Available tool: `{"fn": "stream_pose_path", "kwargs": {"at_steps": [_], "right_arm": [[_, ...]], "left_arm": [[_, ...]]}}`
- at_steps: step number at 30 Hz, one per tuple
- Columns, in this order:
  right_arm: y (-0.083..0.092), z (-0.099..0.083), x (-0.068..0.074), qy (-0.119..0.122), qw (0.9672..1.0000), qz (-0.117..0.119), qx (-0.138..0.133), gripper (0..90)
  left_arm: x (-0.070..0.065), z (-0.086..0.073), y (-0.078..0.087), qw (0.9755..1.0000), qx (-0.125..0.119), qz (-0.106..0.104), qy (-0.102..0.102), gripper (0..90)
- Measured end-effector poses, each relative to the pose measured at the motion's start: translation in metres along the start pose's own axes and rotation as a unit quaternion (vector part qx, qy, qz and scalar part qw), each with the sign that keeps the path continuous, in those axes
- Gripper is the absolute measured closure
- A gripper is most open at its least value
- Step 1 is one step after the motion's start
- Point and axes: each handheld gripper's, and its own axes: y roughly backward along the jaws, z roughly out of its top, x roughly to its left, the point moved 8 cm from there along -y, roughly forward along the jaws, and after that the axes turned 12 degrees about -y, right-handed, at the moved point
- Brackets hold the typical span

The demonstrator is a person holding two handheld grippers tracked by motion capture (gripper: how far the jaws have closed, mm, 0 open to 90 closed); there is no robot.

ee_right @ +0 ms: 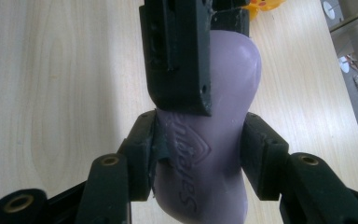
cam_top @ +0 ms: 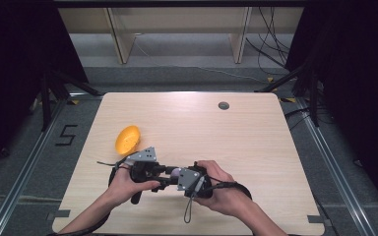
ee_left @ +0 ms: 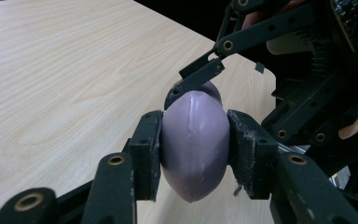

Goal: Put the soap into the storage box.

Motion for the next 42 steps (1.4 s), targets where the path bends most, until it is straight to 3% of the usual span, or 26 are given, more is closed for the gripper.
{"fn": "stream_pose_path", "kwargs": {"at_steps": [1, 4, 5, 6, 8, 9, 10, 12, 14, 16, 17, 18, 19, 20, 21, 23, 24, 26, 27, 29, 33, 34, 36, 38, 40, 42], "right_arm": [[0.001, -0.001, 0.003, -0.02, 0.9998, 0.002, 0.009, 52.3], [0.002, 0.0, 0.005, -0.018, 0.9998, 0.001, 0.009, 52.3], [0.001, 0.002, 0.002, 0.004, 1.0, -0.002, -0.005, 52.3], [0.003, 0.002, 0.003, -0.009, 0.9999, -0.001, 0.006, 52.3], [0.003, 0.002, 0.005, -0.011, 0.9999, -0.001, 0.01, 52.3], [0.001, 0.004, 0.001, 0.016, 0.9999, -0.002, -0.003, 52.3], [0.001, 0.004, 0.002, 0.02, 0.9998, -0.001, -0.002, 52.3], [0.003, 0.004, 0.005, -0.008, 1.0, 0.001, 0.005, 52.3], [0.003, 0.005, 0.005, -0.002, 1.0, 0.001, 0.0, 52.2], [0.004, 0.006, 0.005, -0.007, 1.0, 0.0, -0.004, 52.0], [0.003, 0.007, 0.002, 0.014, 0.9998, 0.0, -0.014, 51.7], [0.004, 0.007, 0.005, -0.006, 1.0, 0.002, -0.007, 51.3], [0.002, 0.009, 0.0, 0.025, 0.9995, 0.001, -0.019, 50.6], [0.002, 0.009, -0.001, 0.025, 0.9995, -0.001, -0.018, 49.2], [0.003, 0.007, 0.002, 0.0, 1.0, -0.001, -0.004, 46.4], [0.002, 0.006, -0.005, 0.028, 0.9995, -0.008, -0.014, 41.2], [0.005, 0.004, -0.005, 0.002, 0.9999, -0.012, -0.007, 39.6], [0.008, 0.003, -0.011, 0.016, 0.9996, -0.022, -0.013, 37.2], [0.012, 0.003, -0.015, 0.01, 0.9994, -0.029, -0.017, 36.3], [0.019, 0.0, -0.022, -0.003, 0.9989, -0.041, -0.022, 35.8], [0.031, -0.016, -0.037, -0.047, 0.9967, -0.062, -0.025, 36.0], [0.031, -0.018, -0.04, -0.04, 0.997, -0.059, -0.03, 36.1], [0.034, -0.031, -0.041, -0.078, 0.9947, -0.062, -0.023, 36.2], [0.035, -0.044, -0.039, -0.1, 0.9932, -0.056, -0.018, 36.4], [0.036, -0.055, -0.037, -0.113, 0.9922, -0.051, -0.015, 36.8], [0.037, -0.063, -0.036, -0.127, 0.9905, -0.051, -0.014, 37.5]], "left_arm": [[0.0, 0.0, 0.0, 1.0, 0.001, -0.004, -0.002, 56.2], [0.0, 0.0, 0.002, 0.9999, 0.002, -0.01, 0.005, 56.4], [0.0, 0.0, 0.002, 0.9999, 0.003, -0.01, 0.004, 56.4], [-0.001, 0.0, 0.002, 0.9999, 0.005, -0.01, 0.002, 56.5], [-0.001, 0.0, 0.003, 0.9999, 0.008, -0.007, -0.003, 56.8], [-0.003, 0.0, 0.003, 0.9999, 0.007, -0.01, 0.001, 57.3], [-0.002, 0.001, 0.003, 1.0, 0.004, -0.007, -0.005, 57.7], [-0.003, 0.002, 0.006, 0.9999, 0.011, -0.002, -0.011, 58.3], [-0.004, 0.003, 0.008, 0.9998, 0.011, 0.0, -0.016, 58.6], [-0.004, 0.005, 0.01, 0.9999, 0.007, 0.0, -0.008, 58.8], [-0.004, 0.005, 0.011, 1.0, 0.005, -0.003, 0.001, 58.9], [-0.004, 0.006, 0.012, 1.0, 0.002, -0.002, 0.009, 58.9], [-0.003, 0.006, 0.012, 0.9998, 0.003, 0.003, 0.021, 58.9], [-0.002, 0.006, 0.014, 0.9997, 0.001, 0.006, 0.022, 58.9], [0.0, 0.006, 0.016, 0.9996, 0.002, 0.012, 0.025, 58.9], [0.005, 0.004, 0.019, 0.9991, 0.006, 0.03, 0.03, 58.9], [0.008, 0.004, 0.021, 0.9987, 0.008, 0.039, 0.031, 58.9], [0.015, 0.002, 0.026, 0.9974, -0.001, 0.057, 0.044, 58.9], [0.017, 0.001, 0.027, 0.9969, -0.003, 0.06, 0.05, 58.9], [0.025, -0.001, 0.034, 0.9937, -0.012, 0.092, 0.063, 58.9], [0.041, -0.004, 0.053, 0.9836, -0.029, 0.155, 0.088, 58.9], [0.045, -0.004, 0.058, 0.9792, -0.035, 0.174, 0.099, 58.9], [0.053, -0.003, 0.07, 0.9706, -0.047, 0.21, 0.109, 58.9], [0.064, -0.003, 0.084, 0.9568, -0.062, 0.254, 0.126, 58.9], [0.072, -0.002, 0.095, 0.9424, -0.087, 0.283, 0.156, 58.9], [0.082, -0.003, 0.109, 0.9207, -0.12, 0.321, 0.187, 58.9]]}}
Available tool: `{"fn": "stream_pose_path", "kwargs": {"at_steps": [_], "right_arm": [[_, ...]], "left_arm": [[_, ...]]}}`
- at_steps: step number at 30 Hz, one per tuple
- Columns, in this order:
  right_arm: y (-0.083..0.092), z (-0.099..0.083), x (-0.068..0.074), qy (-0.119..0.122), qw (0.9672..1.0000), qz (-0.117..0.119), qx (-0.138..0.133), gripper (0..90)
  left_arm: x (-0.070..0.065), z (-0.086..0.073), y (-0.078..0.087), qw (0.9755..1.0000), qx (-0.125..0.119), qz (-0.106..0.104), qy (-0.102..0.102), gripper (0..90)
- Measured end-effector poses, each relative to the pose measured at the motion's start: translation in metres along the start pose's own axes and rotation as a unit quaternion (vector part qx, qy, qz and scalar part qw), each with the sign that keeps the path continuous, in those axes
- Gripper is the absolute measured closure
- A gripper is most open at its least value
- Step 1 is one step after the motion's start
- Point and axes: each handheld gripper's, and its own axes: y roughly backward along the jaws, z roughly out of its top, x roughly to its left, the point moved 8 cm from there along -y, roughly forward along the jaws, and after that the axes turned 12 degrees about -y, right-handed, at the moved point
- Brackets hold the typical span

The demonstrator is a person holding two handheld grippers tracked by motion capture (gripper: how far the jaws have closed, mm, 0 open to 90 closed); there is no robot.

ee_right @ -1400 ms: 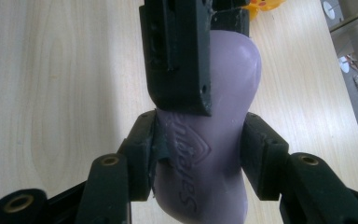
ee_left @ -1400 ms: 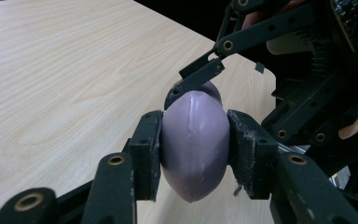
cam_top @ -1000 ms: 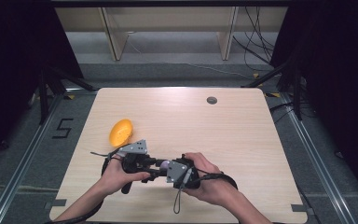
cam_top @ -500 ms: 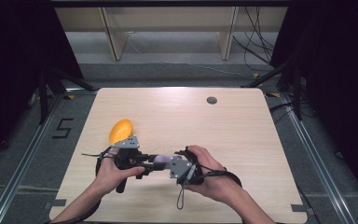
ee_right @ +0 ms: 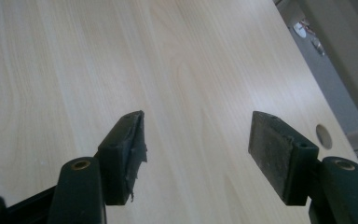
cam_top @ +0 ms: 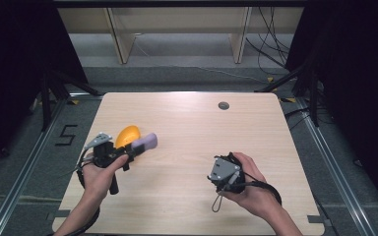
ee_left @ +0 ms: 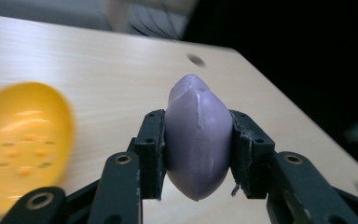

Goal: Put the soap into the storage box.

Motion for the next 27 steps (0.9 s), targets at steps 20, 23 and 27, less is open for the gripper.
{"fn": "stream_pose_path", "kwargs": {"at_steps": [20, 23, 27], "right_arm": [[-0.01, -0.031, 0.004, -0.047, 0.9985, 0.022, 0.018, 38.2], [-0.011, -0.031, 0.003, -0.044, 0.9986, 0.023, 0.017, 38.1], [-0.011, -0.032, 0.003, -0.044, 0.9986, 0.024, 0.018, 38.0]], "left_arm": [[0.065, -0.007, -0.012, 0.9749, -0.082, 0.154, 0.138, 58.8], [0.068, -0.007, -0.017, 0.9733, -0.079, 0.163, 0.141, 58.8], [0.07, -0.01, -0.022, 0.9739, -0.064, 0.173, 0.133, 58.8]]}}
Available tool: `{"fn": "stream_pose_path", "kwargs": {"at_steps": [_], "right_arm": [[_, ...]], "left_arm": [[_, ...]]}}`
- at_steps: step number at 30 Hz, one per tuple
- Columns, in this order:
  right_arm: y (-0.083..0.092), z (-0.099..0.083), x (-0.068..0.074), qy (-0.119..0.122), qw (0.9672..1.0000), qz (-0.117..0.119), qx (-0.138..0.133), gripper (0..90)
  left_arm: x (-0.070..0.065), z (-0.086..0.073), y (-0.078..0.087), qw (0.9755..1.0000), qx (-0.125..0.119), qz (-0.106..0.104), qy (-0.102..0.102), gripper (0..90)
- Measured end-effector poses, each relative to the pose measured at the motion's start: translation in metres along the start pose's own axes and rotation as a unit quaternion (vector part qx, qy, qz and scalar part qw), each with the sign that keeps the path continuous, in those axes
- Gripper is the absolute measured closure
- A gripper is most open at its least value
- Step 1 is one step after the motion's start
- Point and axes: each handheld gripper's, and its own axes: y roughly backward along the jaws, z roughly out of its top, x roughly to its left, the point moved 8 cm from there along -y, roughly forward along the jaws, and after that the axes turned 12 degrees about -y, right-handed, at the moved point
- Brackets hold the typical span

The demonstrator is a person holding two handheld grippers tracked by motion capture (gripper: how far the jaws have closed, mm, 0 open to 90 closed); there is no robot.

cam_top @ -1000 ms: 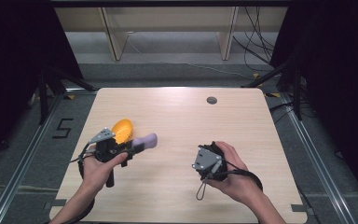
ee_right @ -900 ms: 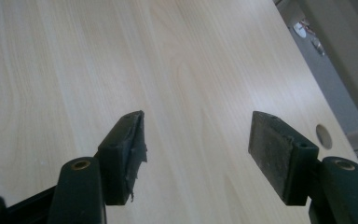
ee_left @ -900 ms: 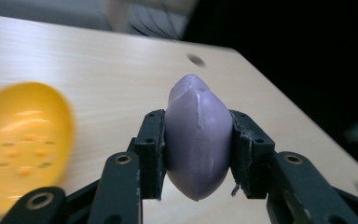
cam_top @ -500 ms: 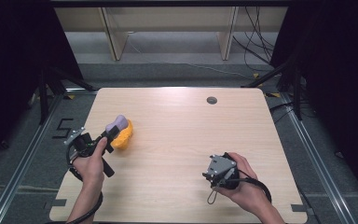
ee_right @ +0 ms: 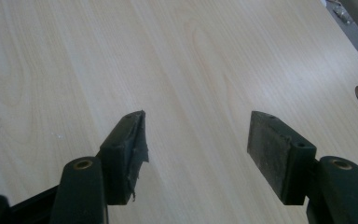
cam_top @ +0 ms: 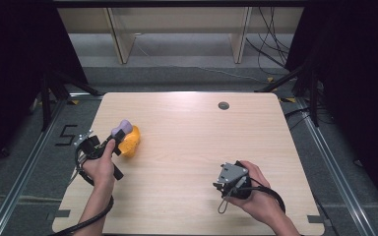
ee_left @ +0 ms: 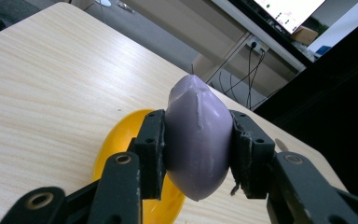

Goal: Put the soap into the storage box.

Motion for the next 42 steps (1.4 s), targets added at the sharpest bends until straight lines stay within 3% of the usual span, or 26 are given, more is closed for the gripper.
{"fn": "stream_pose_path", "kwargs": {"at_steps": [6, 12, 14, 17, 21, 26, 30, 35, 42], "right_arm": [[-0.001, -0.001, 0.0, -0.001, 1.0, 0.004, 0.002, 38.0], [-0.001, -0.001, 0.001, -0.008, 1.0, 0.002, 0.006, 37.9], [-0.001, -0.001, 0.002, -0.006, 1.0, 0.003, 0.005, 37.9], [-0.001, -0.002, 0.002, -0.004, 1.0, 0.005, 0.005, 37.8], [-0.002, -0.002, 0.002, -0.006, 0.9999, 0.005, 0.007, 37.8], [-0.002, -0.002, 0.002, -0.001, 0.9999, 0.009, 0.009, 37.6], [-0.003, -0.002, 0.002, 0.003, 0.9999, 0.009, 0.008, 37.5], [-0.003, -0.002, 0.003, 0.004, 0.9999, 0.01, 0.009, 37.4], [-0.002, -0.002, 0.004, 0.002, 0.9999, 0.01, 0.011, 37.3]], "left_arm": [[0.002, -0.001, -0.003, 0.9996, 0.003, 0.015, -0.023, 58.8], [0.001, -0.007, -0.009, 0.9968, 0.009, 0.027, -0.075, 58.8], [0.003, -0.009, -0.011, 0.9943, 0.01, 0.035, -0.101, 58.8], [0.005, -0.012, -0.016, 0.9881, 0.007, 0.039, -0.148, 58.8], [0.005, -0.017, -0.02, 0.9808, 0.007, 0.047, -0.189, 58.8], [0.004, -0.02, -0.022, 0.9805, 0.007, 0.04, -0.193, 58.8], [0.005, -0.024, -0.025, 0.9783, 0.008, 0.04, -0.203, 58.8], [0.008, -0.032, -0.029, 0.9735, 0.012, 0.037, -0.225, 58.7], [0.009, -0.036, -0.03, 0.9705, 0.018, 0.038, -0.237, 58.6]]}}
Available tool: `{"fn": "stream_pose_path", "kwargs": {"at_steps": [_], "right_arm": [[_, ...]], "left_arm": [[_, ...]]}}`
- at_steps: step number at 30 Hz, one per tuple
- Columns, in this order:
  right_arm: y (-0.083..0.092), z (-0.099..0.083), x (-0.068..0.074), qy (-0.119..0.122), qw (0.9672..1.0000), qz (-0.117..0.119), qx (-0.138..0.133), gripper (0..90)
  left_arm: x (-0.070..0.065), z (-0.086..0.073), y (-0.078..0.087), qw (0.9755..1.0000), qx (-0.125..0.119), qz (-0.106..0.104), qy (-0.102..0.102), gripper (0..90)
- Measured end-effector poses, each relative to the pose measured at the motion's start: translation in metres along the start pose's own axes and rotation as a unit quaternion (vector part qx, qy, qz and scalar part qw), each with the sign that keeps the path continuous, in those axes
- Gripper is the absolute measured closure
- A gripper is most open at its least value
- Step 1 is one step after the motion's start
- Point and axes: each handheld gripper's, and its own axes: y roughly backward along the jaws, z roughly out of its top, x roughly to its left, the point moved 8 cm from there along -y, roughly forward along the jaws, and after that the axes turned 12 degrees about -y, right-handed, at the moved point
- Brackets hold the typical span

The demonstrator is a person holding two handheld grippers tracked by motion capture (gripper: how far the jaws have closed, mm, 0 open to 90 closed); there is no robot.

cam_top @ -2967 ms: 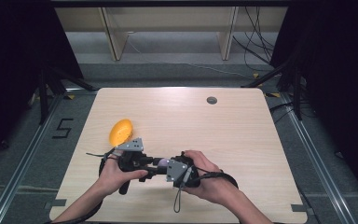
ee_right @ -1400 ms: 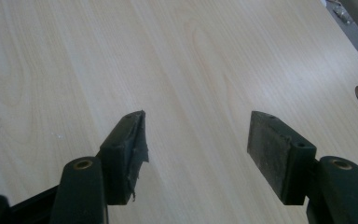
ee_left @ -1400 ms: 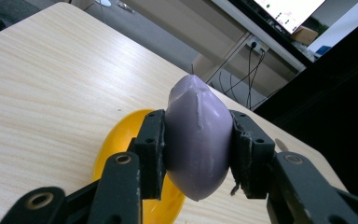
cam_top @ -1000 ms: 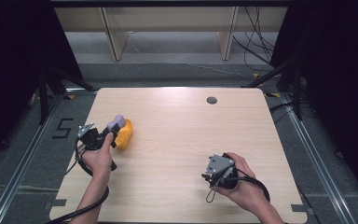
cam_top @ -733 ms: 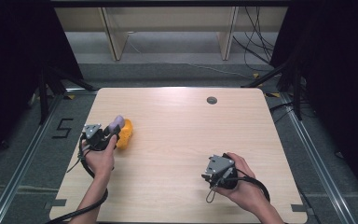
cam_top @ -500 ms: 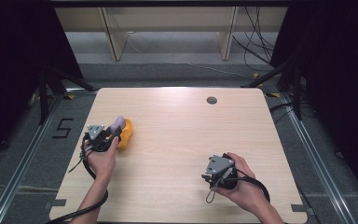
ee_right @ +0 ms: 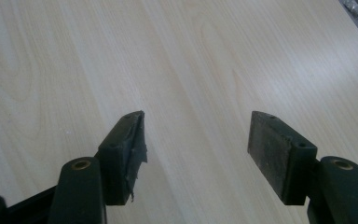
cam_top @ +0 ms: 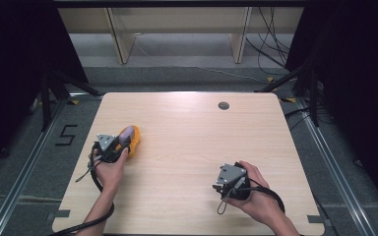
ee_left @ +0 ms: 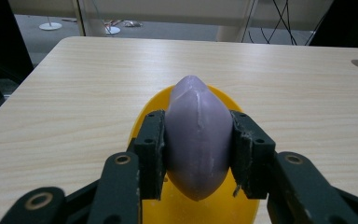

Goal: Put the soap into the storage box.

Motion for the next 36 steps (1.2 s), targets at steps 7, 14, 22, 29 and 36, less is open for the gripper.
{"fn": "stream_pose_path", "kwargs": {"at_steps": [7, 14, 22, 29, 36], "right_arm": [[0.0, 0.0, 0.001, 0.003, 1.0, 0.003, 0.0, 37.3], [-0.001, 0.0, 0.003, -0.001, 1.0, 0.008, 0.003, 37.1], [0.0, -0.001, 0.003, -0.005, 1.0, 0.001, 0.004, 36.9], [-0.001, -0.001, 0.001, 0.001, 1.0, 0.002, 0.005, 36.8], [0.0, -0.005, -0.003, -0.008, 0.9999, -0.003, 0.007, 36.5]], "left_arm": [[0.0, -0.003, 0.0, 0.9996, 0.025, -0.007, -0.011, 58.2], [0.002, 0.005, 0.004, 0.9993, 0.025, -0.004, -0.028, 50.5], [0.006, 0.025, 0.015, 0.9992, 0.012, -0.011, -0.038, 42.2], [0.013, 0.04, 0.029, 0.9978, 0.028, -0.048, -0.035, 37.5], [0.02, 0.034, 0.051, 0.9931, 0.048, -0.085, -0.065, 30.5]]}}
